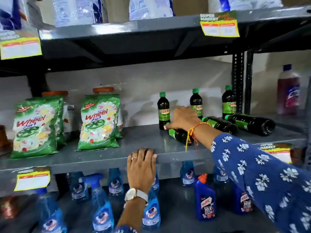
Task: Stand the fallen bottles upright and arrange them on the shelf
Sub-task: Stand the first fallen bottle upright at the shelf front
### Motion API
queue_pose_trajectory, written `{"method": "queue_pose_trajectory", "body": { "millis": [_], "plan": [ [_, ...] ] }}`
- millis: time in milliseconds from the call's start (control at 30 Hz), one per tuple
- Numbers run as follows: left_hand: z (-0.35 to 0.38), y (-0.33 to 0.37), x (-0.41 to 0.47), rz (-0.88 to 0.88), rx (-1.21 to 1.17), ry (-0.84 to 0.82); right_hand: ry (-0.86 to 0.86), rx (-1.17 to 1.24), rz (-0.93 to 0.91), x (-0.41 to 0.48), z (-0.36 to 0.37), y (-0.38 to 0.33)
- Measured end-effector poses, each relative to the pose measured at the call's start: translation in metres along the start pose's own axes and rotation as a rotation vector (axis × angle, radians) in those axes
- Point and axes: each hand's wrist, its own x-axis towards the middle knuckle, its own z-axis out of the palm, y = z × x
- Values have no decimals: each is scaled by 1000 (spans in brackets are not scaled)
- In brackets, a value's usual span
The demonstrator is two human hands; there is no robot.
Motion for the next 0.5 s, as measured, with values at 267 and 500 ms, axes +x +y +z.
{"method": "queue_pose_trajectory", "body": {
  "millis": [267,500],
  "plan": [
    [10,-2,-2,13,10,114,-127,-142,177,-1,30,0],
    [12,0,-3,5,-8,124,153,754,189,-9,53,38]
  ]
}}
